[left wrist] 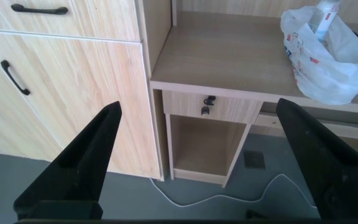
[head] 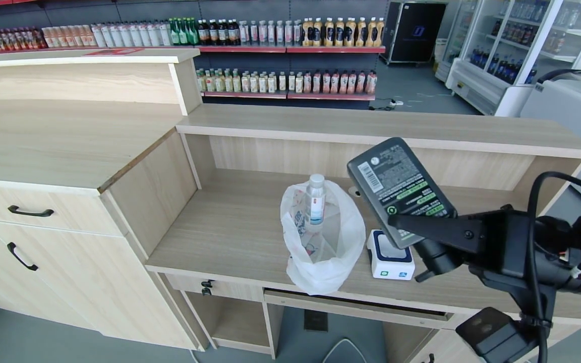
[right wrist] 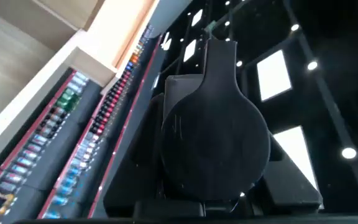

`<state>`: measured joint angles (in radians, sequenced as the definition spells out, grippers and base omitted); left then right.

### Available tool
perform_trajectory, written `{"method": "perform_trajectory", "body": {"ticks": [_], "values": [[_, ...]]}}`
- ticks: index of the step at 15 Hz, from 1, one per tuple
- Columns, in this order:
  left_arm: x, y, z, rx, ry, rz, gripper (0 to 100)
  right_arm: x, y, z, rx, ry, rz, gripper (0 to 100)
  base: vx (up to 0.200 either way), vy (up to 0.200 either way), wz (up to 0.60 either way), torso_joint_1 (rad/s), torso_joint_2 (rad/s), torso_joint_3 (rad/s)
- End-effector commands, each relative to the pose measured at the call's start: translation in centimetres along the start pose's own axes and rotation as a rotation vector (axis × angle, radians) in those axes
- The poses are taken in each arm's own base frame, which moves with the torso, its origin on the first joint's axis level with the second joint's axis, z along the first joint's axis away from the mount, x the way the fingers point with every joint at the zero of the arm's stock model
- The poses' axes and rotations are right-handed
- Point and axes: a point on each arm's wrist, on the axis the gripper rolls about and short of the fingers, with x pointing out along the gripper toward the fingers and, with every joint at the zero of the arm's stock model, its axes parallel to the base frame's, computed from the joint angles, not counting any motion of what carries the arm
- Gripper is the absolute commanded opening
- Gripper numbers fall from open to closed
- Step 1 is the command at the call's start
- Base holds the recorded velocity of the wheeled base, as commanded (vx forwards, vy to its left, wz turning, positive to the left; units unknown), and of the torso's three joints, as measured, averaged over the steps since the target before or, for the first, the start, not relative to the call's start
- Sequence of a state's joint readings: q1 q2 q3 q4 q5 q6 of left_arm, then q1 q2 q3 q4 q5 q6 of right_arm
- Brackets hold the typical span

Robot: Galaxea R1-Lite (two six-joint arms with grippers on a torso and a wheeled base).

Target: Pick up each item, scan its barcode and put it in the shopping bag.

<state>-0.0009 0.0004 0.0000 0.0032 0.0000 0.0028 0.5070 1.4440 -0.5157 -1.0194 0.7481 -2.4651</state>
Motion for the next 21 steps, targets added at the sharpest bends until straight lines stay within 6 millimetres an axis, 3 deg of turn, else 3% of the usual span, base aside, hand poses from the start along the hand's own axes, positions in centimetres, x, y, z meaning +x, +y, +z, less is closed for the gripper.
{"method": "perform_trajectory", "body": {"ticks": [1, 3, 6, 12, 15, 21], "values": [[0.0, 0.0, 0.0, 0.0, -0.001, 0.001, 100, 2.1, -1.3, 1.4, -0.011, -0.066, -0.113, 0, 0.0, 0.0, 0.0, 0.0, 0.0, 0.0], [0.0, 0.0, 0.0, 0.0, -0.001, 0.001, 100, 3.5, -2.4, 2.4, -0.006, -0.104, -0.196, 0, 0.0, 0.0, 0.0, 0.0, 0.0, 0.0], [0.0, 0.0, 0.0, 0.0, -0.001, 0.001, 100, 4.2, -1.9, 3.1, 0.032, -0.136, -0.194, 0, 0.0, 0.0, 0.0, 0.0, 0.0, 0.0], [0.0, 0.0, 0.0, 0.0, -0.001, 0.001, 100, 5.0, -3.1, 4.1, 0.065, -0.186, -0.244, 0, 0.0, 0.0, 0.0, 0.0, 0.0, 0.0], [0.0, 0.0, 0.0, 0.0, -0.001, 0.001, 100, 4.5, -3.6, 3.9, 0.068, -0.182, -0.26, 0, 0.0, 0.0, 0.0, 0.0, 0.0, 0.0], [0.0, 0.0, 0.0, 0.0, -0.001, 0.001, 100, 1.7, -4.2, 3.4, 0.082, -0.241, -0.24, 0, 0.0, 0.0, 0.0, 0.0, 0.0, 0.0]]}}
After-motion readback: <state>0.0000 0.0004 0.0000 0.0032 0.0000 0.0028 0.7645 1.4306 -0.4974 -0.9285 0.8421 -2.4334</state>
